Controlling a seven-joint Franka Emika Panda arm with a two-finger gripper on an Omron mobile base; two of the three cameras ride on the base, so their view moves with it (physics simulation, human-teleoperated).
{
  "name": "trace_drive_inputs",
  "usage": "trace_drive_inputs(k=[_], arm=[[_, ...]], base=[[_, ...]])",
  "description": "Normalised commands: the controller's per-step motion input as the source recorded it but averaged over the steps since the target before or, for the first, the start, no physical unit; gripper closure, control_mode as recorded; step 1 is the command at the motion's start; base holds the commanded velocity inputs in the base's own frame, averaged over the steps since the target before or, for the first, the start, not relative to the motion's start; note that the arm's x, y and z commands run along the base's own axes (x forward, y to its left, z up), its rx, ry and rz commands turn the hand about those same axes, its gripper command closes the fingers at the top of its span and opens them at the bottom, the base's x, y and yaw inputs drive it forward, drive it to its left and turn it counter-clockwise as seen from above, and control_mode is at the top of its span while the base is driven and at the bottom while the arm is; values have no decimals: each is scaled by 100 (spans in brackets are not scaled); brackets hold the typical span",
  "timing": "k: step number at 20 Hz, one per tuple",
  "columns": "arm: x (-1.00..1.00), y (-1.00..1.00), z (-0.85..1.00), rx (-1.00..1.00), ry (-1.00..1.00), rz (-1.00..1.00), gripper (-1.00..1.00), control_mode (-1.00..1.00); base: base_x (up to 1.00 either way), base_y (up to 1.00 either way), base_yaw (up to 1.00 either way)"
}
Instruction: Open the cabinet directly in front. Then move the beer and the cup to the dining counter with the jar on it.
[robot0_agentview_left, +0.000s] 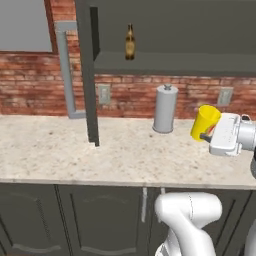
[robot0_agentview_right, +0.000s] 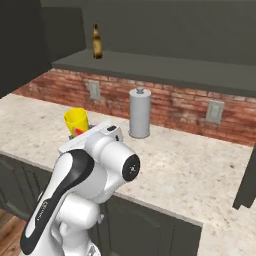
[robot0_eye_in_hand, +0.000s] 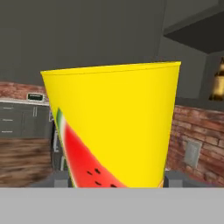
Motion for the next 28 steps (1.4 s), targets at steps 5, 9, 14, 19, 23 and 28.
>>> trace_drive_inputs(k=[5,9,14,19,23,28], arm=[[0,0,0,0,0,0,100,100],[0,0,0,0,0,0,100,100],[0,0,0,0,0,0,100,100],[0,0,0,0,0,0,100,100],[0,0,0,0,0,0,100,100],[0,0,0,0,0,0,100,100]], base=[[-29,17,63],[-16,6,82],[-7,8,85],[-1,0,88],[-1,0,90],[-2,0,89]])
